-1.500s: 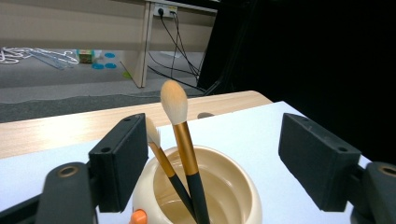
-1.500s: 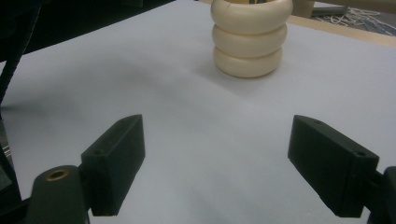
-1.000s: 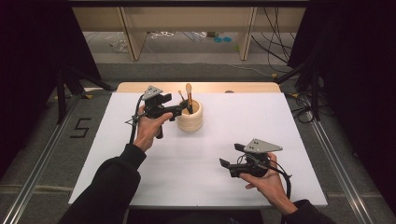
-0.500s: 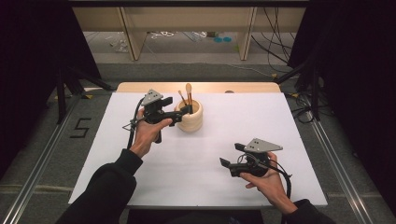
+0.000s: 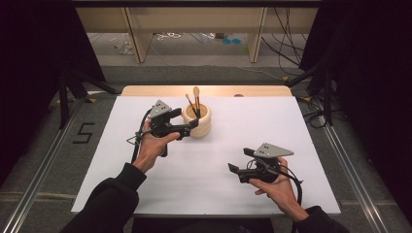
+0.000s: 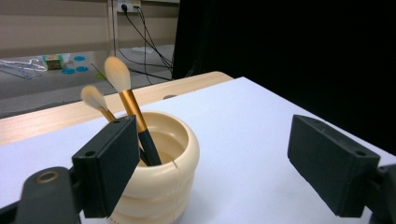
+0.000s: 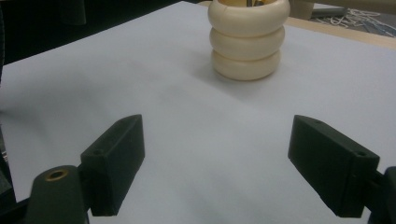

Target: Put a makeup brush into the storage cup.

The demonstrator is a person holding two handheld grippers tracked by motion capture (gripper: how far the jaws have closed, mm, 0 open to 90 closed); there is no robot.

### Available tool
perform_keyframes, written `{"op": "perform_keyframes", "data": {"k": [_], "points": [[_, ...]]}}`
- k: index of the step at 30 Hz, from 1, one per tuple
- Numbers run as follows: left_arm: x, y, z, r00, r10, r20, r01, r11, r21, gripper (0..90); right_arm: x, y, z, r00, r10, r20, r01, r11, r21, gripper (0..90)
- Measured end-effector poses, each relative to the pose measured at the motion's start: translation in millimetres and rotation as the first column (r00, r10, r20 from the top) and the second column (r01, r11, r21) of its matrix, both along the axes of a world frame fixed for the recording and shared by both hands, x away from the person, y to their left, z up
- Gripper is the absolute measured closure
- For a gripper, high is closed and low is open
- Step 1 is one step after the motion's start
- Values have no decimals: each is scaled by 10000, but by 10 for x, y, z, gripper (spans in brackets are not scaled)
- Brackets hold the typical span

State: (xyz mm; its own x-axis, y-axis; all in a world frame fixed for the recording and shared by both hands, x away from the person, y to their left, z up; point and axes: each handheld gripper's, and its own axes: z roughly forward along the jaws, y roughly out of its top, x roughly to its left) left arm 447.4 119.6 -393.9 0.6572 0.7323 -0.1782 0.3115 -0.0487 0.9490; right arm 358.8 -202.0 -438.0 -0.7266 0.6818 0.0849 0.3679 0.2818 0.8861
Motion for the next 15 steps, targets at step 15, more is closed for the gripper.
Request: {"op": "perform_keyframes", "data": {"k": [15], "points": [[-371,27,-172,9991,-431,22,431,9990,78,163,-34,6,18,9999,-106,-59,107,9997,197,193]]}}
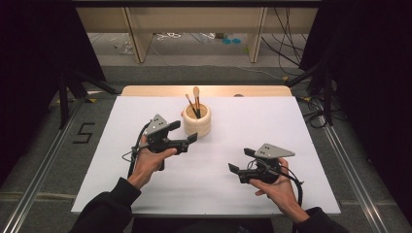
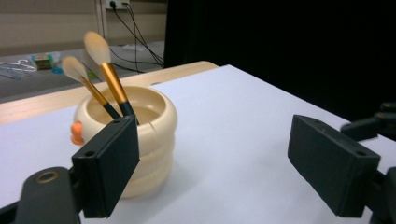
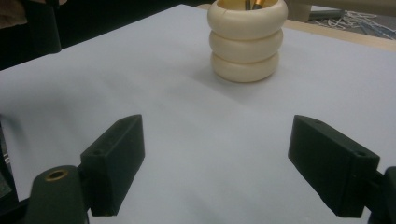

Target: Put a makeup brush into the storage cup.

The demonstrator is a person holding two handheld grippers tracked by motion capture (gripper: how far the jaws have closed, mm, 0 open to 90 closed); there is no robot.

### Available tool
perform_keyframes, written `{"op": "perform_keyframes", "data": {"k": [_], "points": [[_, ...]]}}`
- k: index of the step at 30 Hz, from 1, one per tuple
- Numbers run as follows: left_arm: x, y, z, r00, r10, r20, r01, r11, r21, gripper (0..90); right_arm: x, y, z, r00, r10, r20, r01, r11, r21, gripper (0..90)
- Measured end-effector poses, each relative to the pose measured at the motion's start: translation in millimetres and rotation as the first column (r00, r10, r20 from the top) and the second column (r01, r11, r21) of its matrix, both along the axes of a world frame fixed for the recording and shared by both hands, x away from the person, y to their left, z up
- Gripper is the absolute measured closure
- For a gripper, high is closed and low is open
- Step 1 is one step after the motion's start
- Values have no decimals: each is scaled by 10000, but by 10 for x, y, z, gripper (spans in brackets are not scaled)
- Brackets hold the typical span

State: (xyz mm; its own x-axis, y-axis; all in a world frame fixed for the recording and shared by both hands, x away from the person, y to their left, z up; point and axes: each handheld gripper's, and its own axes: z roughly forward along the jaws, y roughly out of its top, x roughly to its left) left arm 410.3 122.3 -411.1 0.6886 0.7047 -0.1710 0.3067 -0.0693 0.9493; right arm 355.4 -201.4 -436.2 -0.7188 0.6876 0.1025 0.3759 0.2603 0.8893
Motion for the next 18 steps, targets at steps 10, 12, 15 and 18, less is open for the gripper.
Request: {"op": "perform_keyframes", "data": {"k": [10,12,15,18], "points": [[-177,13,-115,9998,-167,-121,167,9999,44,164,-3,5,1,9999,39,136,-37,9999,-94,193],[-200,18,-146,9994,-196,-278,193,9998,-94,164,-4,9,1,9999,58,160,-57,10000,-30,192],[-230,31,-174,9996,-210,-201,212,9997,103,164,-8,13,3,9998,74,170,-74,10000,6,192],[-259,34,-192,9995,-206,-235,209,9997,130,163,-9,12,5,9999,42,136,-42,10000,15,189]]}}
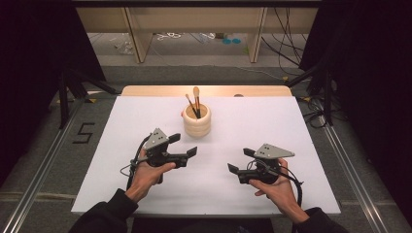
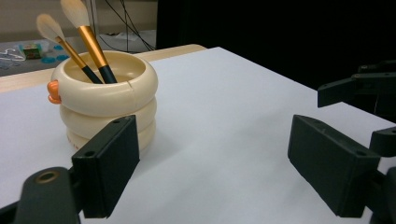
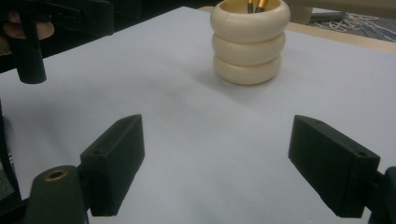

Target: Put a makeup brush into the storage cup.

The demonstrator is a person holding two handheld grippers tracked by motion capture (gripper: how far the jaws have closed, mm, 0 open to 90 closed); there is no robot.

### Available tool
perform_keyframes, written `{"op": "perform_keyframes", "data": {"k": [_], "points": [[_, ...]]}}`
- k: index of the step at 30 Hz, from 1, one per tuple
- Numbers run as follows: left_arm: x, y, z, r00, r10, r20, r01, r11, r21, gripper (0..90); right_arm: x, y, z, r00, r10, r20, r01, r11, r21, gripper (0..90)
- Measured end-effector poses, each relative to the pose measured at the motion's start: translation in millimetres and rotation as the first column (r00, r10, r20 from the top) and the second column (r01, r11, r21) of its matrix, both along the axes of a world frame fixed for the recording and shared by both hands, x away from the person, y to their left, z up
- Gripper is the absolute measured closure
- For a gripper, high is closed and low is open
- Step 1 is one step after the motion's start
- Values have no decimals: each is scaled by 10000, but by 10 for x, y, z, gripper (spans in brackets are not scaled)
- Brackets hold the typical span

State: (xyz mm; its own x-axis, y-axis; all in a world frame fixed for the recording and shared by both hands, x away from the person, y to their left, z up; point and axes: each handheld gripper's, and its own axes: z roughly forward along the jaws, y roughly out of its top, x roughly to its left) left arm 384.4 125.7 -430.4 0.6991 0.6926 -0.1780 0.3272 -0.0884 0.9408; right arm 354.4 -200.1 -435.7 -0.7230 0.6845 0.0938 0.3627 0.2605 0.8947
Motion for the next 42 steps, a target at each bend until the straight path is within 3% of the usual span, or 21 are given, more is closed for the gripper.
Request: {"op": "perform_keyframes", "data": {"k": [5,17,30,34,42], "points": [[-61,1,-16,9999,-111,117,109,9998,172,162,-1,9,-2,10000,90,-15,-89,9998,174,186],[-231,-24,-135,9990,-409,-184,416,9983,417,161,-12,2,18,10000,-51,0,51,9999,97,164],[-350,-4,-174,9988,-456,-162,467,9958,788,161,-18,13,6,10000,-17,7,16,9998,184,163],[-352,30,-158,9992,-381,-95,386,9974,609,161,-18,10,6,10000,-1,25,0,10000,64,163],[-347,48,-165,9995,-259,-194,271,9975,658,162,-21,13,4,10000,16,42,-16,9999,104,163]]}}
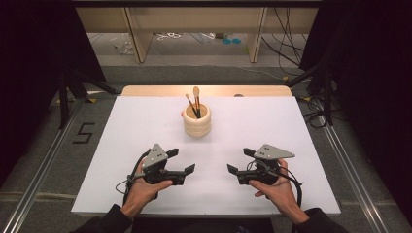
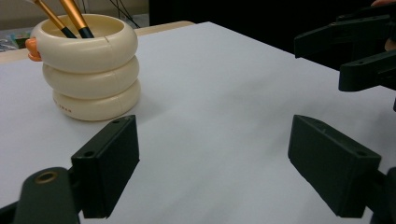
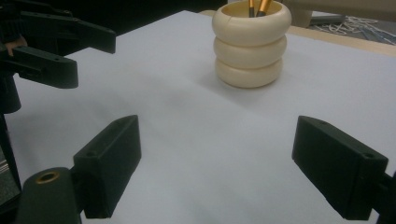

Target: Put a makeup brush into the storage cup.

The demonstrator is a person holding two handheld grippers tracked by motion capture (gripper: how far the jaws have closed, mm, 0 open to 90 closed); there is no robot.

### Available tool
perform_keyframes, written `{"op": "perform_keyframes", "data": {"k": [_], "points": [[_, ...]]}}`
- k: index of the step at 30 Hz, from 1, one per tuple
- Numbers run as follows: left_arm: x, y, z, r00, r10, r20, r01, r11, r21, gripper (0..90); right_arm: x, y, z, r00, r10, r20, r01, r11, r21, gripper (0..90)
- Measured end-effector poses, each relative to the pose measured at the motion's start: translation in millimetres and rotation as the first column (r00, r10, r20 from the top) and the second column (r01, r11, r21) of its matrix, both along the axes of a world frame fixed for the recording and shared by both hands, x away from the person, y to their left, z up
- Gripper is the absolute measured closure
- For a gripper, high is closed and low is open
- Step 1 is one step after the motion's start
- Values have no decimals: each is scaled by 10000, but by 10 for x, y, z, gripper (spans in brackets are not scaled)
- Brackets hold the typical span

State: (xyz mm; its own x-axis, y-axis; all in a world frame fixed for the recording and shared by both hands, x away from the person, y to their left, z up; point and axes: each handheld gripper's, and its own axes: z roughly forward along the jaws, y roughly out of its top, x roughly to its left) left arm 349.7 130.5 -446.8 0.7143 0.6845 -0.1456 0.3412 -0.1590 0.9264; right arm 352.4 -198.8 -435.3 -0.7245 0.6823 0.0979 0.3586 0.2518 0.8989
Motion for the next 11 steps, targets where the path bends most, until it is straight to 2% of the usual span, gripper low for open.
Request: {"op": "perform_keyframes", "data": {"k": [8,11], "points": [[9,6,-3,10000,14,-31,-14,10000,-15,161,2,-1,0,10000,41,-49,-41,10000,22,163],[16,7,-4,10000,44,-83,-45,9999,-138,161,4,-3,-1,10000,62,-60,-62,10000,10,163]]}}
